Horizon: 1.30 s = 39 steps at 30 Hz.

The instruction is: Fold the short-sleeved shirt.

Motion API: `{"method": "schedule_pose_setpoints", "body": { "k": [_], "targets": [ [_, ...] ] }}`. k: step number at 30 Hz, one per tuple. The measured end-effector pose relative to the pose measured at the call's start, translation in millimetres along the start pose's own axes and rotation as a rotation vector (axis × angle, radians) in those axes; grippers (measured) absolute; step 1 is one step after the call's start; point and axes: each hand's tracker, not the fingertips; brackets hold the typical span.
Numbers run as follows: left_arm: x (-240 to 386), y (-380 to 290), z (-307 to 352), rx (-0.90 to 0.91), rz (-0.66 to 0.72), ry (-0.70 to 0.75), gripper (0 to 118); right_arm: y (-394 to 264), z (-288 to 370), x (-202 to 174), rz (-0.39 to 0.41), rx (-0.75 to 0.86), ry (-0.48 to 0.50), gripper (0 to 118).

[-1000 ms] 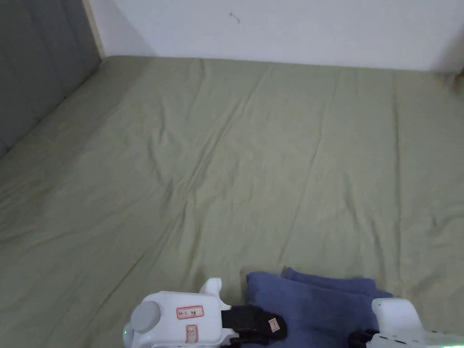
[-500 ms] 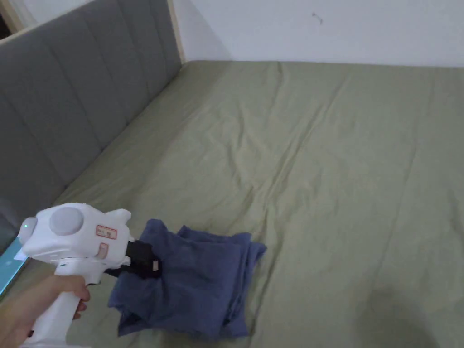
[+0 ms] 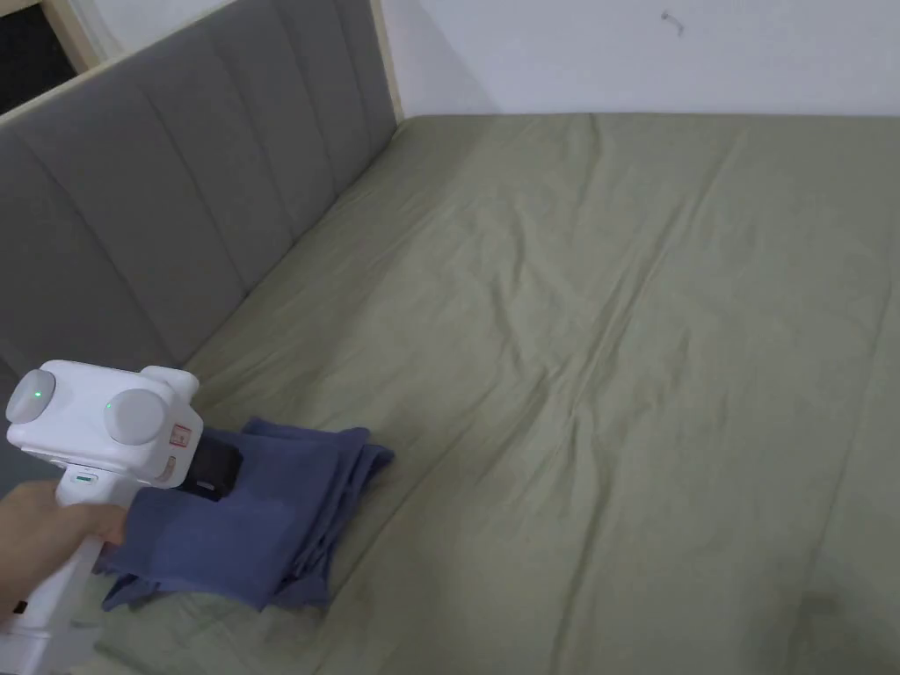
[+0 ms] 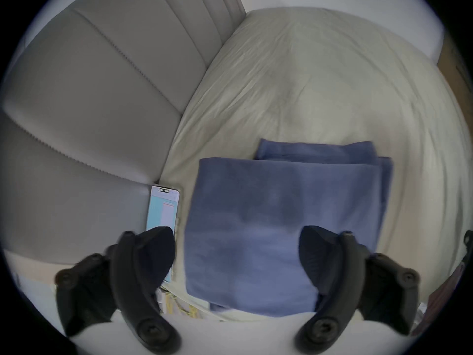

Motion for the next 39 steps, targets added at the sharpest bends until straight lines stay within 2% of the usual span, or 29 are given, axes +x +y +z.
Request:
{"method": "schedule_pose_setpoints", "body": {
  "k": [1,2,4,5,7,12,17,20,22,24,27,29,31,33,39],
  "targets": [
    [5,-2,9,0.024,0.006,-0.037,19,-2,1,1,-0.006,-0.002,0.002,0],
    [-3,0,5,0.056,0.029,-0.074,0,-4,3,1,-0.011,0.001,0.007,0],
    [9,-9,22,0.098,0.119,-0.15,0,-8,8,4,-0.016,0.006,0.014,0],
    [18,-17,33,0.092,0.173,-0.239,0,-10,11,5,-0.02,0.011,0.015,0],
    [52,-30,70,0.135,0.191,-0.362,0,-14,17,10,-0.035,0.023,0.019,0],
    [144,-76,164,0.297,0.142,-0.316,0,-23,41,37,-0.14,0.115,0.072,0],
    [221,-109,233,0.447,0.101,-0.358,0,-28,75,51,-0.142,0.23,0.04,0],
    [239,-123,262,0.595,0.095,-0.295,0,-31,102,53,-0.16,0.354,0.025,0],
    [252,-132,281,0.695,0.112,-0.273,0,-31,125,49,-0.132,0.463,-0.021,0],
    [264,-141,305,0.816,0.069,-0.272,0,-29,149,43,-0.1,0.594,-0.075,0],
    [277,-156,339,0.94,0.069,-0.282,0,-28,188,34,-0.097,0.791,-0.183,0],
    [283,-162,355,1.022,0.075,-0.215,0,-26,203,35,-0.096,0.873,-0.208,0],
    [289,-168,366,1.067,0.087,-0.175,0,-25,218,31,-0.074,0.919,-0.233,0],
    [287,-170,372,1.072,0.079,-0.199,0,-27,225,26,-0.053,0.954,-0.268,0],
    [292,-184,387,1.118,0.092,-0.214,0,-37,240,22,-0.063,1.025,-0.316,0]
  ]
}}
